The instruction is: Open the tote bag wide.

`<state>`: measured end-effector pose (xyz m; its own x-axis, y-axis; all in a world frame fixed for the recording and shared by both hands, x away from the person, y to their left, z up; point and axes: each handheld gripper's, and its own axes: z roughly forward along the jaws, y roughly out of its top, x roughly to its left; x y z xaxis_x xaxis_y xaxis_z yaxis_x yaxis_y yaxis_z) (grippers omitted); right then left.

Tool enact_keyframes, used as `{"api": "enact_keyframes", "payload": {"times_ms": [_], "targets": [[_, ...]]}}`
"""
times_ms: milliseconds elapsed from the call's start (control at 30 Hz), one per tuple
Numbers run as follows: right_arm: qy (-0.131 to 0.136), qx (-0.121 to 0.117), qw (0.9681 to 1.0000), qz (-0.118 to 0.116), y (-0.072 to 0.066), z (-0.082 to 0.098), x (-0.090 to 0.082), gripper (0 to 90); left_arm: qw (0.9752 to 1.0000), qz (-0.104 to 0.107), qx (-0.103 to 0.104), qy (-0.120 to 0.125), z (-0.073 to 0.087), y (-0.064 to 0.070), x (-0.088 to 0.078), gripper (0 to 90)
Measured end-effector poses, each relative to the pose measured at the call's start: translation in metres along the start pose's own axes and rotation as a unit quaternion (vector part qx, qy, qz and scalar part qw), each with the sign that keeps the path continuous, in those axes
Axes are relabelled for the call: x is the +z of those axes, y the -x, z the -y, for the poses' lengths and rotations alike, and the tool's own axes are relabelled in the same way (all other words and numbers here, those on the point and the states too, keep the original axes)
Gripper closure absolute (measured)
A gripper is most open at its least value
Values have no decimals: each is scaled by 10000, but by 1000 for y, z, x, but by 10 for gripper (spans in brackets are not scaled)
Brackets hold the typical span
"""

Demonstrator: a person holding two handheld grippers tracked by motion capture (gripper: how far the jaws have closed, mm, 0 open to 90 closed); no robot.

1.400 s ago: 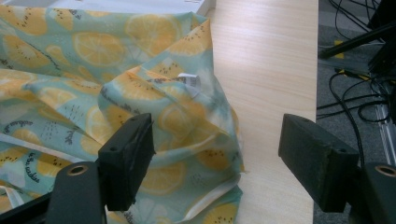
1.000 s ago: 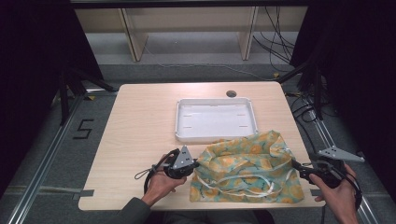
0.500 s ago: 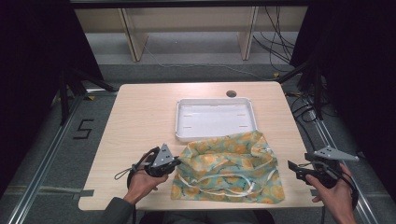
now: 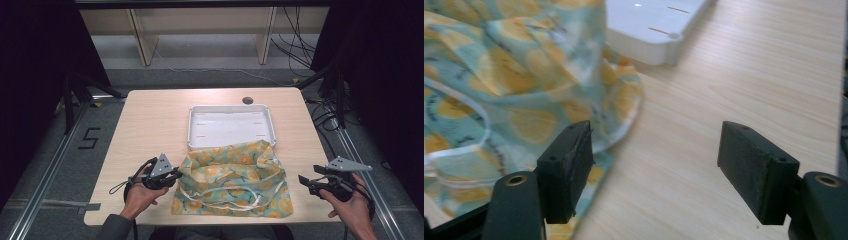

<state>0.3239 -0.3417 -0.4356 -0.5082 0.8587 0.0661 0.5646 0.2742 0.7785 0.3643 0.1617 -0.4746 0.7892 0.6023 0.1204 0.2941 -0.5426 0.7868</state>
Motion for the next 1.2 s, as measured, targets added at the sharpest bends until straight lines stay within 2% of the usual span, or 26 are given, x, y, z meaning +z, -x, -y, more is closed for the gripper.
{"api": "enact_keyframes", "payload": {"times_ms": [33,100,167,200,233,267,300,333,367,433,467,533,567,600,633,667,733,833,900,933,967,1000,1033,1100,1167,1200], "targets": [[0,0,10000,0,0,0,0,326,10000,0,0,0,0,0,0,726],[67,-85,9996,-251,-7,-4,3,327,9999,37,-49,-131,-3,4,0,644],[90,-160,9994,-286,-9,-5,4,332,9997,40,-127,-183,-5,6,-2,543],[186,-225,9988,-386,-15,-9,5,353,9990,79,-325,-308,-9,8,-6,472],[186,-225,9988,-386,-15,-9,5,353,9990,79,-325,-308,-9,8,-6,420],[255,-340,9974,-587,-21,-15,7,352,9984,90,-465,-310,-12,9,-9,372],[252,-380,9969,-642,-24,-17,8,352,9978,56,-601,-261,-17,11,-13,347],[299,-518,9961,-651,-26,-21,10,352,9982,118,-541,-233,-20,12,-16,330],[273,-474,9960,-711,-31,-23,11,352,9982,118,-541,-233,-20,12,-16,309],[288,-565,9949,-778,-34,-26,14,352,9979,149,-624,-119,-26,15,-21,264],[245,-687,9934,-889,-41,-30,18,352,9978,146,-643,-65,-31,15,-23,245],[220,-775,9917,-1002,-47,-34,24,351,9974,159,-701,-48,-36,14,-25,217],[170,-878,9901,-1081,-48,-35,25,349,9962,153,-855,-62,-41,16,-25,210],[159,-1005,9874,-1212,-51,-38,29,349,9960,104,-886,-21,-43,16,-24,203],[159,-1005,9874,-1212,-51,-38,29,349,9960,104,-886,-21,-43,16,-24,199],[174,-1127,9853,-1274,-58,-42,33,341,9960,78,-890,-22,-46,14,-24,199],[162,-1114,9849,-1319,-60,-44,34,341,9957,35,-930,-4,-51,12,-23,199],[150,-1384,9785,-1524,-74,-52,44,293,9959,20,-899,64,-64,5,-17,199],[107,-1405,9776,-1563,-79,-53,48,280,9956,-29,-935,88,-67,4,-15,193],[68,-1604,9731,-1653,-87,-56,58,259,9954,-33,-958,94,-74,0,-9,158],[68,-1604,9731,-1653,-87,-56,58,259,9954,-33,-958,94,-74,0,-9,159],[70,-1789,9699,-1652,-92,-60,67,254,9961,-54,-883,29,-77,-4,-5,159],[-66,-1703,9710,-1678,-95,-61,69,264,9962,-59,-869,-91,-81,-7,2,160],[-123,-1773,9698,-1668,-98,-63,73,296,9959,-72,-890,-125,-82,-9,7,170],[-236,-2110,9641,-1598,-107,-68,87,329,9959,-53,-876,-227,-85,-13,14,197],[-320,-2099,9642,-1590,-110,-69,91,349,9958,14,-877,-265,-87,-19,22,206]]}}
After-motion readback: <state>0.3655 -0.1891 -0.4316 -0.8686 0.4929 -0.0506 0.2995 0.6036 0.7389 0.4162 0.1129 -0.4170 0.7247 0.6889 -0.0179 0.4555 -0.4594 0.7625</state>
